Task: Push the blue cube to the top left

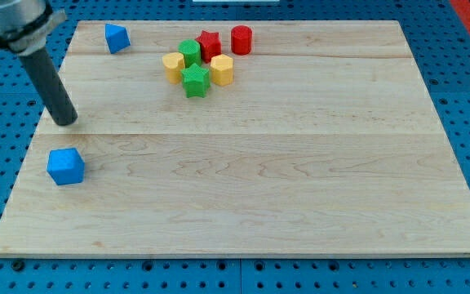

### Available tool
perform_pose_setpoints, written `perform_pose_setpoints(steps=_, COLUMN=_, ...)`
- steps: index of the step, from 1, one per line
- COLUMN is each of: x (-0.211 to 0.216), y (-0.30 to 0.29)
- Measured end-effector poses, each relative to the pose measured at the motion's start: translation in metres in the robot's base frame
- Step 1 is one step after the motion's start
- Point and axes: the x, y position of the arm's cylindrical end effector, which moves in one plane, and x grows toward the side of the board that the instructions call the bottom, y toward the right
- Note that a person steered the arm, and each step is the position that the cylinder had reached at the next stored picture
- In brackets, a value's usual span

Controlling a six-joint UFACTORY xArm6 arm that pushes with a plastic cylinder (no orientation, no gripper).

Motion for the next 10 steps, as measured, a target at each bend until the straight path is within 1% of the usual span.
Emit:
perform_pose_setpoints(steps=1, x=0.040, y=0.059)
perform_pose_setpoints(steps=2, x=0.075, y=0.089)
perform_pose_setpoints(steps=3, x=0.110, y=0.033)
perform_pose_setpoints(steps=4, x=0.074, y=0.042)
perform_pose_setpoints(steps=5, x=0.023, y=0.052)
perform_pose_setpoints(steps=6, x=0.064, y=0.060)
perform_pose_setpoints(steps=7, x=0.091, y=0.053)
perform_pose_setpoints(steps=8, x=0.085, y=0.005)
perform_pose_setpoints(steps=9, x=0.027, y=0.011)
perform_pose_setpoints(steps=10, x=0.034, y=0.016)
